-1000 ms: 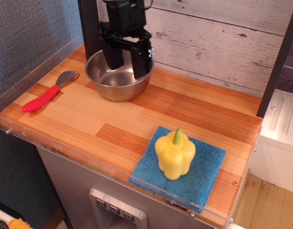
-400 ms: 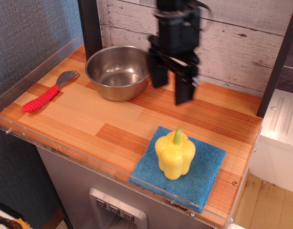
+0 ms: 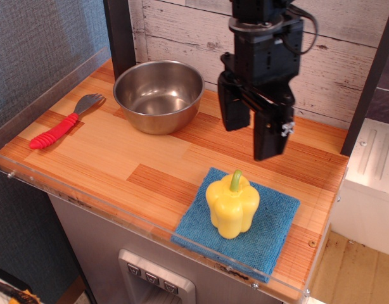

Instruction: Put the pepper inside of the pot.

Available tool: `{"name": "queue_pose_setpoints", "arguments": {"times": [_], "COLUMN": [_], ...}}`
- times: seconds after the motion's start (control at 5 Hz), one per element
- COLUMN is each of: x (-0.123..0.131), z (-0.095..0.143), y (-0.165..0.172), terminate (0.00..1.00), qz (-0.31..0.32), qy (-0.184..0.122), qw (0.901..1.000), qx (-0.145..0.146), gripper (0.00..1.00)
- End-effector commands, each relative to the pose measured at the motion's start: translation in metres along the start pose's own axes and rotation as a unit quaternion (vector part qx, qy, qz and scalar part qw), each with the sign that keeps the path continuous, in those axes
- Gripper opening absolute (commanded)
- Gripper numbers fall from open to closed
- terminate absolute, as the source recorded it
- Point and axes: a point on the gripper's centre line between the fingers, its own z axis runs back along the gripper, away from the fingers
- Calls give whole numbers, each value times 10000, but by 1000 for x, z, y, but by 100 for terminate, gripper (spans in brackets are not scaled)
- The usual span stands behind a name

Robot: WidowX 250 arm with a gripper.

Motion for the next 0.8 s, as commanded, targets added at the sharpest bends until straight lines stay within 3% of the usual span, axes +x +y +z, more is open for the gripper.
{"name": "queue_pose_setpoints", "arguments": {"times": [0.0,0.2,0.4,0.6], "x": [-29,-34,-27,-22], "z": [-6,-32,-44,-47], "y": [-16,-9,-5,-7], "terminate": [0,0,0,0], "qz": [-72,111,138,85], "qy": [185,544,664,613], "qw": [9998,9984,9976,9980], "qx": [52,-91,-121,-100], "gripper": [100,100,100,0]}}
